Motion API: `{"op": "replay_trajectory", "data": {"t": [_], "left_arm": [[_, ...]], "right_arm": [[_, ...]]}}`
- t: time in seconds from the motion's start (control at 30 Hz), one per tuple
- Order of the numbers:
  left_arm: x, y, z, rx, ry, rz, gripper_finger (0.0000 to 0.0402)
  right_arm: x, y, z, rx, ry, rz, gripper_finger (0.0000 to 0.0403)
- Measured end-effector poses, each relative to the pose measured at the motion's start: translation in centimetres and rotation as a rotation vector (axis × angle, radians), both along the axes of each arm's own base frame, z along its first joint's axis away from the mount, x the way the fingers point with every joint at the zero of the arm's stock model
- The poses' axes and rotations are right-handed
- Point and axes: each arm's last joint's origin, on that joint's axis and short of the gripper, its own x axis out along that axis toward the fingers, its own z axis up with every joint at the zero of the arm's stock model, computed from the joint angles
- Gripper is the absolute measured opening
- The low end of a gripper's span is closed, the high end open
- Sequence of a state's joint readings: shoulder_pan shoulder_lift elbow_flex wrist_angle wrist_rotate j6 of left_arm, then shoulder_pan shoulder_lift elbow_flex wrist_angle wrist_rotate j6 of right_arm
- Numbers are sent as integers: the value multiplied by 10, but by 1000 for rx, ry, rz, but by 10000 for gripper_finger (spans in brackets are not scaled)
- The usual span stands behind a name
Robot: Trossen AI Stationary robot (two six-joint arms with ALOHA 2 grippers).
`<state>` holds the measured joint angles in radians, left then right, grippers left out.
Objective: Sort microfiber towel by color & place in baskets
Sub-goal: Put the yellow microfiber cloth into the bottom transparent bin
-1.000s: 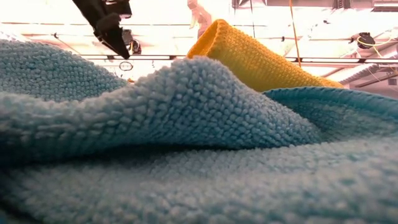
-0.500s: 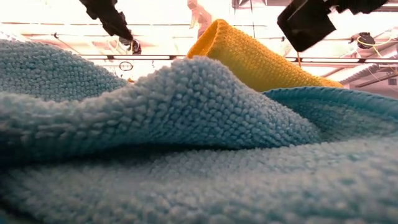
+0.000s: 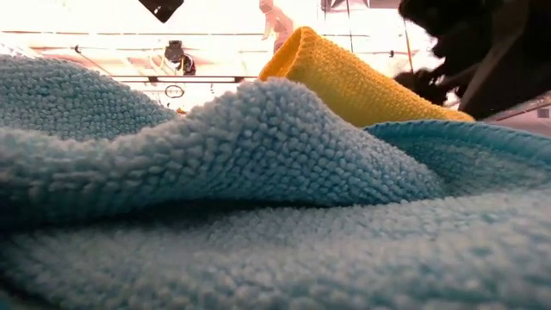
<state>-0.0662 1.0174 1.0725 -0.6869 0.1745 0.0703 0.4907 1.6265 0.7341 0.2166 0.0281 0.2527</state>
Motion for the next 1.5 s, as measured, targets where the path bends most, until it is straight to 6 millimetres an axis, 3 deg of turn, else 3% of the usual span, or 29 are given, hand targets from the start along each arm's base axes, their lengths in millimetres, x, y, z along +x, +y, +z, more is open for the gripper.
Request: {"op": "replay_trajectory", "data": {"t": [0.23,0.37,0.53,0.63,0.83,1.27,1.37,1.5], "left_arm": [[13,-18,-9,-25,41,-55,164],[23,-29,-18,-18,78,-96,164],[37,-40,-26,-7,81,-133,164],[44,-46,-31,10,76,-160,164],[61,-57,-39,32,27,-192,164],[82,-81,-32,48,-209,-257,168],[86,-86,-37,61,-216,-244,197],[96,-88,-38,53,-269,-210,268]], "right_arm": [[7,1,-17,0,18,-2,220],[8,3,-16,12,-5,20,155],[9,5,-14,16,-39,74,37],[11,5,-9,5,-57,86,11],[13,3,24,-48,-142,99,3],[2,-9,130,-247,-442,116,1],[0,-11,146,-287,-464,119,1],[-1,-12,162,-333,-466,127,1]]}}
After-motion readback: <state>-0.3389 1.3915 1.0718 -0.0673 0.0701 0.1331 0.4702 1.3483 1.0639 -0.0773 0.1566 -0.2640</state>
